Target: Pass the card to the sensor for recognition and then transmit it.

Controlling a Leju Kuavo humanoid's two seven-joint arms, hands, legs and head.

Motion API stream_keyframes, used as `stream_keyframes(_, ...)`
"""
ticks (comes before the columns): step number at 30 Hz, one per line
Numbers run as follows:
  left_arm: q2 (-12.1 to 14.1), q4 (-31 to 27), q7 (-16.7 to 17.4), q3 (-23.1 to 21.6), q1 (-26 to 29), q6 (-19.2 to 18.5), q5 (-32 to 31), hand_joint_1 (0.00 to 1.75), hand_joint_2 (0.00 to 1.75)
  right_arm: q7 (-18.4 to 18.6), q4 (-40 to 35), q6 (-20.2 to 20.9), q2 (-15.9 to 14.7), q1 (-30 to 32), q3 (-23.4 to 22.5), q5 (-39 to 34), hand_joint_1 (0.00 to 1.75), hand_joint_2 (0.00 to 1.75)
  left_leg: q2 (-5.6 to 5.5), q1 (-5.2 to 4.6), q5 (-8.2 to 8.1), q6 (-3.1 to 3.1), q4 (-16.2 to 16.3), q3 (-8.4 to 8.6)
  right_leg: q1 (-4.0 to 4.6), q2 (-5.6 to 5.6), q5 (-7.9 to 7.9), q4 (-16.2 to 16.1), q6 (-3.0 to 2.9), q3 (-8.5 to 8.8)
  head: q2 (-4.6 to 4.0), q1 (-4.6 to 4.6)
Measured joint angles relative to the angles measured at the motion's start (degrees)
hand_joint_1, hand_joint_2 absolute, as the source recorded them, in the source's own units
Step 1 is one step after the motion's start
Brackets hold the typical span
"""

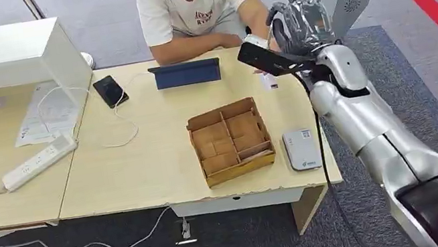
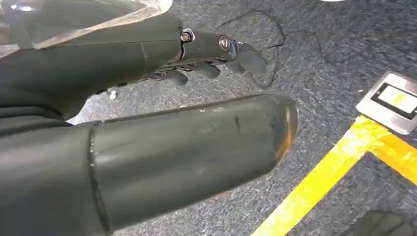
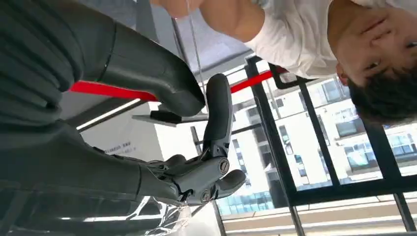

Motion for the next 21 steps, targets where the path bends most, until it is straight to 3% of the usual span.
stream_keyframes(10, 0.0, 0.0, 0.2, -0.1, 0.0, -0.4, 0.3, 0.00, 0.00, -0.1, 6.5, 0.1, 3.3, -2.3, 0.7, 0.0, 1.75, 1.75, 0.01, 0.02, 0.00, 0.00, 0.0, 0.02, 0.01, 0.00, 0.00, 0.0, 0.00, 0.02, 0.00, 0.00)
stream_keyframes(21, 0.1, 0.0, 0.2, -0.1, 0.0, -0.4, 0.6, 0.00, 0.00, -0.1, 9.0, 0.1, 4.2, -2.8, 1.3, 0.0, 1.75, 1.75, 0.02, 0.02, 0.00, 0.00, 0.0, 0.02, 0.02, 0.00, 0.00, 0.0, 0.00, 0.02, 0.00, 0.00)
